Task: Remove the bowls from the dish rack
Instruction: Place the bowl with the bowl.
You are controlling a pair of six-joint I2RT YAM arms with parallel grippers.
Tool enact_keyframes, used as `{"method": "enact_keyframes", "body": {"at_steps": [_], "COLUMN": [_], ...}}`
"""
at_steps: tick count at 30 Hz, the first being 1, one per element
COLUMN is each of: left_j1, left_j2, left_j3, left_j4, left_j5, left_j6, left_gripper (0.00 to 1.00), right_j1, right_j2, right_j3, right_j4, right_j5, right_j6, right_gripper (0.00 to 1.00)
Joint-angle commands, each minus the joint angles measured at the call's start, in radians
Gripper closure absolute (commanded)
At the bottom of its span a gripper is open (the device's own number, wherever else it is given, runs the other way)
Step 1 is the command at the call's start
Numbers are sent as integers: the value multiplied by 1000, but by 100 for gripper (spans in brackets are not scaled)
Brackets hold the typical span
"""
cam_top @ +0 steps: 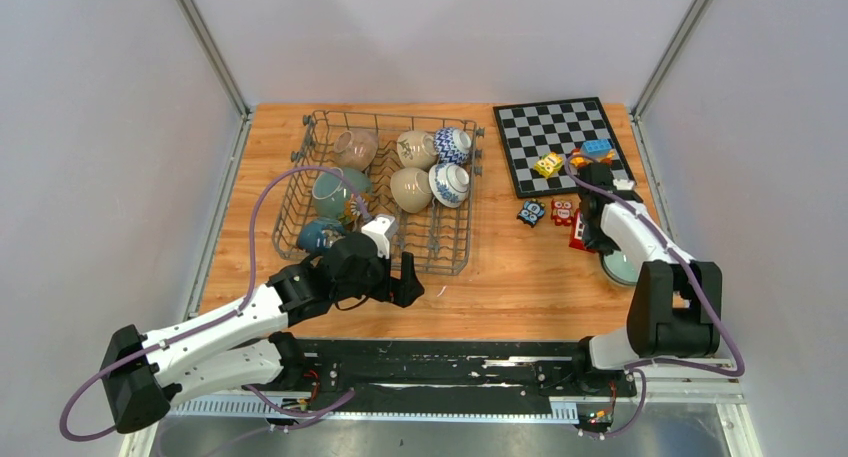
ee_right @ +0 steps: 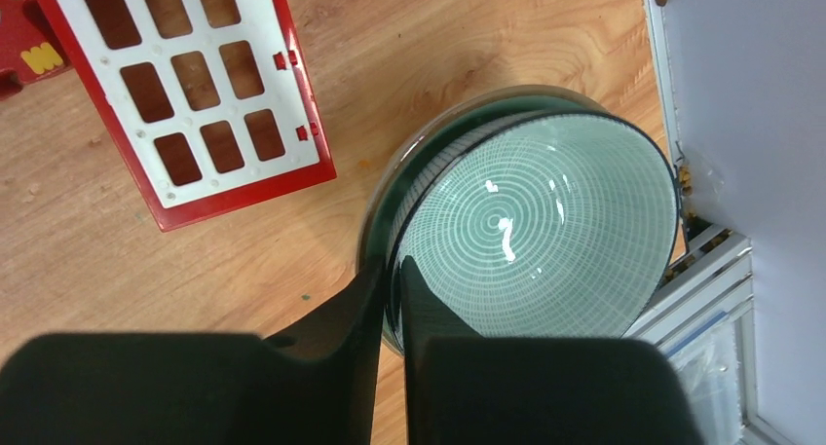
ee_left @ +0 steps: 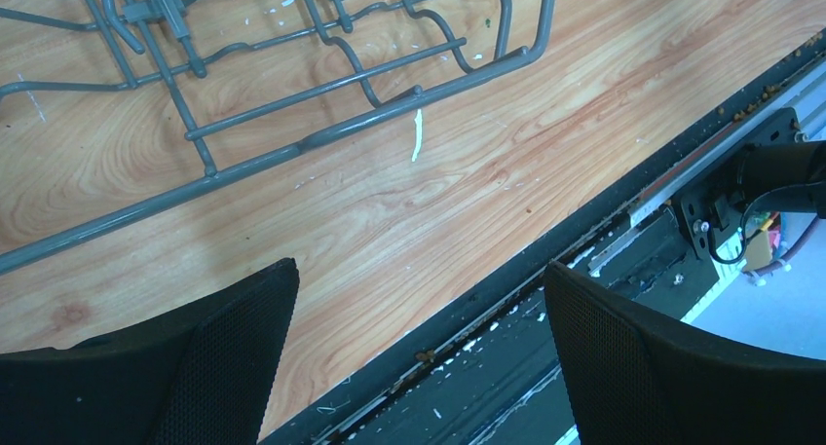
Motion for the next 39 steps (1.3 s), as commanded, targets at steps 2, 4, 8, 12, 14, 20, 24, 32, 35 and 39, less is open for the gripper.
{"method": "enact_keyframes", "body": {"at_steps": [2,4,8,12,14,20,24,32,35,39], "left_j1": [2,2,2,2,2,2,2,3,2,2], "left_j2": [5,3,0,-5,-6,-7,-8,-10,-11,-11], "left_j3": [-13,-14,-16,-20,-23,-29,-29,-35,-40,-46], "left_j4": [18,18,19,20,20,31,34,44,50,59], "left_j5": [9,12,12,14,15,21,21,21,22,25], "left_j6": [-14,-15,-17,-21,-22,-27,-22,-16,-16,-17], "left_gripper": [3,3,3,3,3,3,3,3,3,3], "right_j1": [-39,-41,-41,-40,-40,-41,-43,-50,-52,-53], "right_j2": [-23,-29,-43,-61,-79,-120,-141,-172,-176,-173], "right_j3": [-39,-39,-35,-28,-26,-12,-6,13,5,-6], "right_j4": [-12,-12,-17,-30,-36,-61,-77,-102,-97,-78], "right_j5": [-53,-58,-62,-66,-67,-67,-64,-58,-61,-88], "right_j6": [-8,-9,-8,-7,-5,-8,-10,-32,-40,-45], "right_gripper": [78,73,66,59,56,52,51,52,57,69]}}
